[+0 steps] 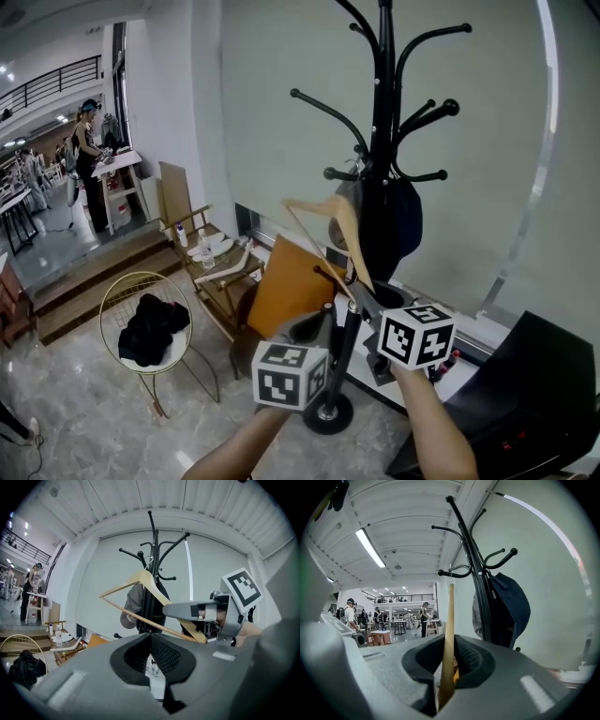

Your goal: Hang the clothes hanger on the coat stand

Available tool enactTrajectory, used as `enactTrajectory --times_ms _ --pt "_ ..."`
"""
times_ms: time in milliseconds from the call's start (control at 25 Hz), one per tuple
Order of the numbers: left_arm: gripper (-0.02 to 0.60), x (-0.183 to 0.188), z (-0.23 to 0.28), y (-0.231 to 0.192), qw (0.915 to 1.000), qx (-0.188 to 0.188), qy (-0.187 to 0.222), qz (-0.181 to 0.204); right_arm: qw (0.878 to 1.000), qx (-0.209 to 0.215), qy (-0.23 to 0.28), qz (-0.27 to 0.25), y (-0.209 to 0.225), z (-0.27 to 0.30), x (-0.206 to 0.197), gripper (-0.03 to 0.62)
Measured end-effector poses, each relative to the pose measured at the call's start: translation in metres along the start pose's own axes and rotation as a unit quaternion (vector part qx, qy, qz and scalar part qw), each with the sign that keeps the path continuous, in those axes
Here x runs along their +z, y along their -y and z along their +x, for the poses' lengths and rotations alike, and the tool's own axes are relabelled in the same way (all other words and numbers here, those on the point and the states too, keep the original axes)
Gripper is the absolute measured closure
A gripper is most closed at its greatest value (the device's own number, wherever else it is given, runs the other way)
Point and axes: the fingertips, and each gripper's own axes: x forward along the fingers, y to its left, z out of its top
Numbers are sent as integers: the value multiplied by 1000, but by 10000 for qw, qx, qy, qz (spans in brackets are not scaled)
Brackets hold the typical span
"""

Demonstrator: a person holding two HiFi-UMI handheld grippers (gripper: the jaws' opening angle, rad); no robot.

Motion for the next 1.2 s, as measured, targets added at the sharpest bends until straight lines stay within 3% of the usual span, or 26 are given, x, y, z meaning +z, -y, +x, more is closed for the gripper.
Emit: enactTrajectory --times_ms 1200 --pt "577 -10 9 3 10000 -32 -75 -31 9995 -232 -207 65 30 9 -16 540"
